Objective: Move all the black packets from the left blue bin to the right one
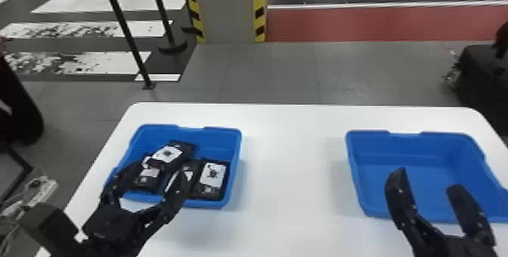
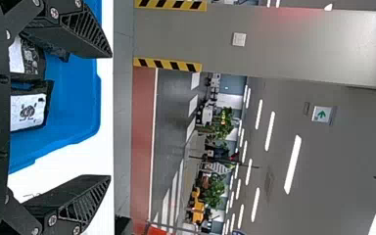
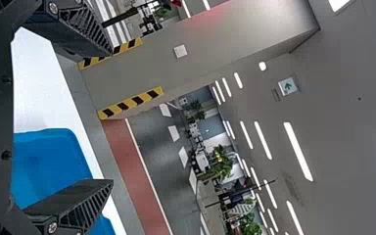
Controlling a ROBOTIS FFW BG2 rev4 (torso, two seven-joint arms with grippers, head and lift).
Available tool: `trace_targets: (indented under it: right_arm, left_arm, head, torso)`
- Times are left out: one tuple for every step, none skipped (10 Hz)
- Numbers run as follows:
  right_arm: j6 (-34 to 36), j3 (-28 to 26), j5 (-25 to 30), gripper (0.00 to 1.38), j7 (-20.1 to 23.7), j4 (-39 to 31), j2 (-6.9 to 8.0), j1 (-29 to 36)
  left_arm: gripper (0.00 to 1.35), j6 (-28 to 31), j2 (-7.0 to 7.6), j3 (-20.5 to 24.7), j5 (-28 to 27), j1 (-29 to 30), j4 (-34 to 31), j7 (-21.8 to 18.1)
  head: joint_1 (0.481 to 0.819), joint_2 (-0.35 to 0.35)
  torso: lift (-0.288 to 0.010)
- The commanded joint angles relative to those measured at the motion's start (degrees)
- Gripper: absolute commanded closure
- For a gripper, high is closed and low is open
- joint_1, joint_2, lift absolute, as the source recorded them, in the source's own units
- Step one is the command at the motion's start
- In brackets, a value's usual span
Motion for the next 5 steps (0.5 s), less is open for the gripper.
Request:
trace_targets:
  right_arm:
    - [0.1, 0.0, 0.0, 0.09, 0.0, 0.0, 0.0, 0.0]
    - [0.1, 0.0, 0.0, 0.09, 0.0, 0.0, 0.0, 0.0]
    - [-0.1, 0.0, 0.0, 0.09, 0.0, 0.0, 0.0, 0.0]
    - [0.1, 0.0, 0.0, 0.09, 0.0, 0.0, 0.0, 0.0]
    - [-0.1, 0.0, 0.0, 0.09, 0.0, 0.0, 0.0, 0.0]
  left_arm:
    - [0.15, 0.0, 0.0, -0.1, 0.0, 0.0, 0.0, 0.0]
    - [0.15, 0.0, 0.0, 0.0, 0.1, 0.0, 0.0, 0.0]
    - [0.15, 0.0, 0.0, 0.0, 0.2, 0.1, 0.1, 0.0]
    - [0.15, 0.0, 0.0, 0.0, 0.2, 0.1, 0.1, 0.0]
    - [0.15, 0.1, 0.0, 0.0, 0.2, 0.0, 0.1, 0.0]
  head:
    - [0.695, 0.11]
    - [0.695, 0.11]
    - [0.695, 0.11]
    - [0.695, 0.11]
    - [0.695, 0.111]
  torso:
    - [-0.11]
    - [-0.11]
    - [-0.11]
    - [-0.11]
    - [-0.11]
